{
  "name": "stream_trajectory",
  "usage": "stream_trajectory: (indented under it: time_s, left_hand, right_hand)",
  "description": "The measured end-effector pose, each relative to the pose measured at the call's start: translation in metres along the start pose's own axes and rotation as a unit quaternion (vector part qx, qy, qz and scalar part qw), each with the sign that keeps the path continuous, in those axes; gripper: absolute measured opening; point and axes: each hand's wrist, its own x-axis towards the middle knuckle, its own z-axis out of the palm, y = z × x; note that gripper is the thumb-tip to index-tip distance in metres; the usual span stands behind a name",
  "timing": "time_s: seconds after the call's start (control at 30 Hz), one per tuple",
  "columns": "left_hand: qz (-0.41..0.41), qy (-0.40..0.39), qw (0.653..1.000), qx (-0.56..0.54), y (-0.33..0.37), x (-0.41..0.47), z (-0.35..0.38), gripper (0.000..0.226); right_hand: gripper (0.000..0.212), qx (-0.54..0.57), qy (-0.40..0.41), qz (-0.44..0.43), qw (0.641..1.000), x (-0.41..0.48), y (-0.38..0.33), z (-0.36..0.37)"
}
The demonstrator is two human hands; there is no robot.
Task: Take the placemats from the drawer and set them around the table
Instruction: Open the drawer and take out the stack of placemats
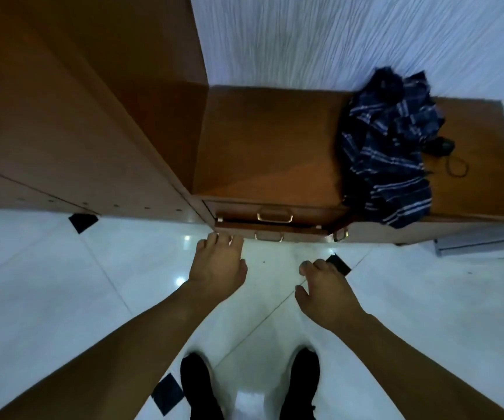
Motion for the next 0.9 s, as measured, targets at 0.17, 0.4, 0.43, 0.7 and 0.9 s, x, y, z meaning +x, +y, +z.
stream_trajectory:
  time_s: [0.17,0.4,0.43,0.7,0.9]
  left_hand:
    - [0.036,0.041,0.998,-0.019,-0.001,0.047,0.045,0.035]
    - [0.090,0.067,0.994,-0.009,0.017,0.115,0.093,0.038]
    - [0.100,0.064,0.993,0.001,0.020,0.122,0.100,0.039]
    - [0.123,0.078,0.989,0.038,0.021,0.149,0.128,0.039]
    - [0.099,0.095,0.991,0.002,0.029,0.114,0.134,0.031]
  right_hand:
    - [0.030,0.007,0.042,-0.025,0.999,0.060,0.018,0.040]
    - [0.016,-0.029,0.146,-0.077,0.986,0.144,0.035,0.060]
    - [0.018,-0.035,0.153,-0.083,0.984,0.153,0.037,0.062]
    - [0.027,-0.106,0.167,-0.106,0.975,0.180,0.043,0.083]
    - [0.023,-0.058,0.189,-0.039,0.979,0.156,0.031,0.105]
